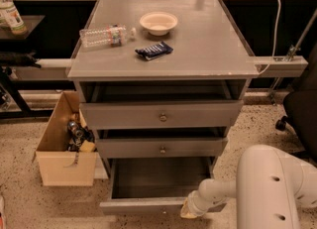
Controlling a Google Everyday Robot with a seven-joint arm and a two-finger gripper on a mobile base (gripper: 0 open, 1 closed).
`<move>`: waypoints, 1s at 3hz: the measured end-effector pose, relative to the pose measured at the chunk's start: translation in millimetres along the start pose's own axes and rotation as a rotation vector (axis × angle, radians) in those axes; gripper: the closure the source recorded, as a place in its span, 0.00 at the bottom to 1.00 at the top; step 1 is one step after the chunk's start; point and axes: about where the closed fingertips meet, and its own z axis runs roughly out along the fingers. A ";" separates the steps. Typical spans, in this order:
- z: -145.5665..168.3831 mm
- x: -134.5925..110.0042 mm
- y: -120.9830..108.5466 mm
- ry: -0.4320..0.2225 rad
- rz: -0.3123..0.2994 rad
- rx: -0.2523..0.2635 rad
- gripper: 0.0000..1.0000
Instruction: Close bottom drawer
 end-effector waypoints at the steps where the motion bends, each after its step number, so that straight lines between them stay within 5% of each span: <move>1: 0.6 2.8 -5.3 0.007 0.005 0.006 1.00; 2: 0.7 2.8 -5.3 0.007 0.005 0.006 0.79; 3: 0.7 2.8 -5.2 0.007 0.005 0.006 0.48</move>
Offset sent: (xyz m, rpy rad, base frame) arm 0.0052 -0.0024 -0.0018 -0.0071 -0.0035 -0.0068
